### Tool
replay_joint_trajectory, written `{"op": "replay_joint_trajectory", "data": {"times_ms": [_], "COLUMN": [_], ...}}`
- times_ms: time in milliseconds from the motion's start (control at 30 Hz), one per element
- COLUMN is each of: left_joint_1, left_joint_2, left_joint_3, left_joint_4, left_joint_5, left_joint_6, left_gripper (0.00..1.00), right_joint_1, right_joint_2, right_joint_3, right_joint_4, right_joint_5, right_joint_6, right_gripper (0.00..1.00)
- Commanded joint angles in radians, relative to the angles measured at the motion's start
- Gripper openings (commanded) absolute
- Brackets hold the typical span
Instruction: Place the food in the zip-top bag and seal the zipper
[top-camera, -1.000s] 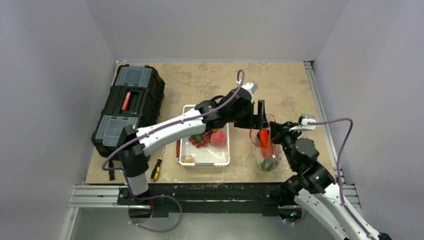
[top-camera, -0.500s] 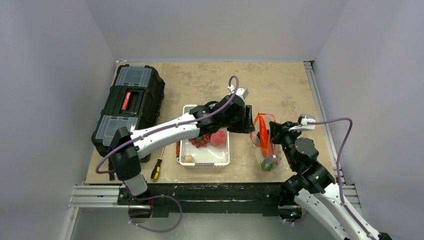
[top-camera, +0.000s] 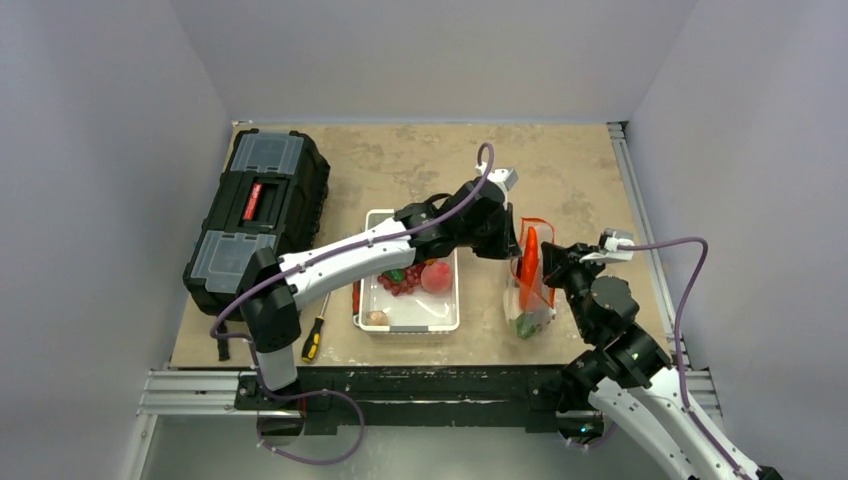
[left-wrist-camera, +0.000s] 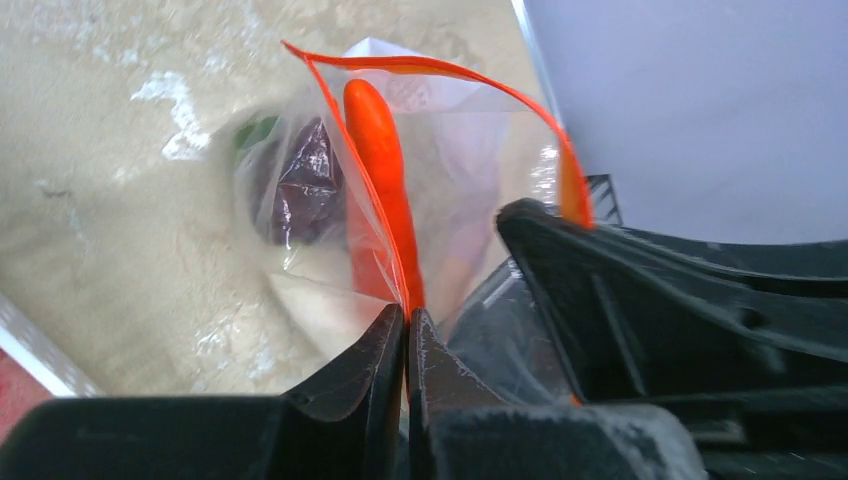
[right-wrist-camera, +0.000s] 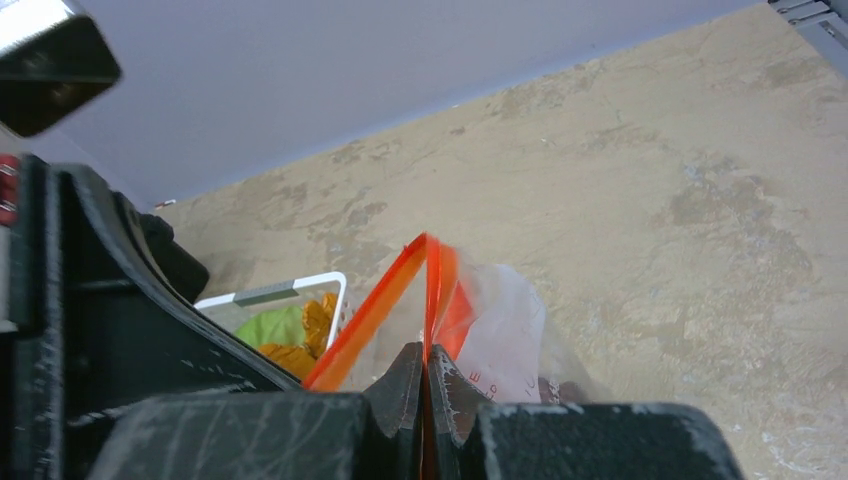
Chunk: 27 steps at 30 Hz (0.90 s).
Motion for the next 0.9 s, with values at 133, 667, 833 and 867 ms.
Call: {"op": "replay_joint_trajectory", "data": {"times_ms": [133,667,833,867], "left_joint_1": [-0.026,0.005,0.009,0.01], "left_joint_2": [-0.085,-0.087,-0.081,-0.074], "left_joint_3": [0.064,0.112,0.082,0.08], "left_joint_4": [0.06,0.068,0.084,0.081], "left_joint_5": [0.029,0.049,0.044,0.052], "left_joint_6": [0.039,-0.003,-0.01,-0.012], "left_gripper": [0.02,0.01,0.01,0.0], "right_joint_1": [0.001,0.001,0.0,0.001], "right_joint_2": [-0.037,-0.024,-0.077,-0.086], "right_joint_3": [-0.003,0.002,0.002,0.012], "right_joint_4": [0.005,-0.002,0.014,0.024], "right_joint_5": [0.048,0.059,0.059,0.055], "right_joint_6": [0.007,0.01,-0.031,-0.03], "right_gripper": [0.0,0.0,0.0,0.0]}}
